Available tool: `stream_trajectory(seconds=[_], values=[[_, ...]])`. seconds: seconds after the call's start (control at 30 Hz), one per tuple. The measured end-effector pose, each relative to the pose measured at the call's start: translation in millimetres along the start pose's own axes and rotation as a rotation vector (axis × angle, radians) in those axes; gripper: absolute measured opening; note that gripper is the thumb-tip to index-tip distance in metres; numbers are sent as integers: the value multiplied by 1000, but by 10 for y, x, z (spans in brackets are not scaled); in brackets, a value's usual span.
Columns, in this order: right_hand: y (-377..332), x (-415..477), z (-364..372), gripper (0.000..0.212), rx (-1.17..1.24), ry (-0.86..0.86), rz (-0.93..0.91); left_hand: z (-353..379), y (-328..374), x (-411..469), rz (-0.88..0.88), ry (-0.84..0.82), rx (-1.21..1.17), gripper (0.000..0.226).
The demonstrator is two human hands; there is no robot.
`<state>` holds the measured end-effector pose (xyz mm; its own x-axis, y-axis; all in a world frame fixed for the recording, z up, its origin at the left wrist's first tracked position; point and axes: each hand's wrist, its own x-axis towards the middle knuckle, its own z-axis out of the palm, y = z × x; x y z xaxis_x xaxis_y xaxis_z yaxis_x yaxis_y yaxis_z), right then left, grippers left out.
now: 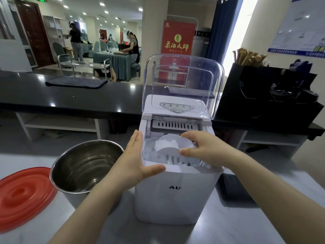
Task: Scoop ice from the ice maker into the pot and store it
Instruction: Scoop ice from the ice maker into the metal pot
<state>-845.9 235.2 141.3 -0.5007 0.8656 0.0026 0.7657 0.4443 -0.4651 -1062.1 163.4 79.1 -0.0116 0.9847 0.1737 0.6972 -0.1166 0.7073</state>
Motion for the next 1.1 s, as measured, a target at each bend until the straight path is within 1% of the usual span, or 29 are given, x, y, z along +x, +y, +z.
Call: stream_trajectory(seconds=[0.1,0.2,0.27,0.47,0.6,0.7,0.8,0.93,1.0,1.1], values=[[-12,-27,-12,63,33,17,18,-25,-6,-31,17,11,-17,126],[-71,-72,-19,67,26,50,12,-87,-32,-94,41,44,-38,110],[-141,-102,-29,67,40,72,8,-175,-69,-141,42,70,-60,104],[-599,-173,-12,56,83,135,-41,-513,-325,-338,-29,170,-34,92],[-981,-199,187,40,159,160,-93,-706,-588,-501,-91,172,-16,93],[-1238,-153,425,51,191,170,-112,-813,-817,-626,-140,160,-27,91],[-1431,-58,667,51,172,137,-101,-871,-1057,-722,-143,173,21,95],[-1603,71,998,59,68,58,-62,-908,-1345,-811,-204,175,127,100],[-1664,127,1134,61,21,29,-6,-894,-1417,-826,-224,177,176,103],[-1728,242,1292,67,-101,-6,80,-844,-1408,-846,-246,148,245,101]])
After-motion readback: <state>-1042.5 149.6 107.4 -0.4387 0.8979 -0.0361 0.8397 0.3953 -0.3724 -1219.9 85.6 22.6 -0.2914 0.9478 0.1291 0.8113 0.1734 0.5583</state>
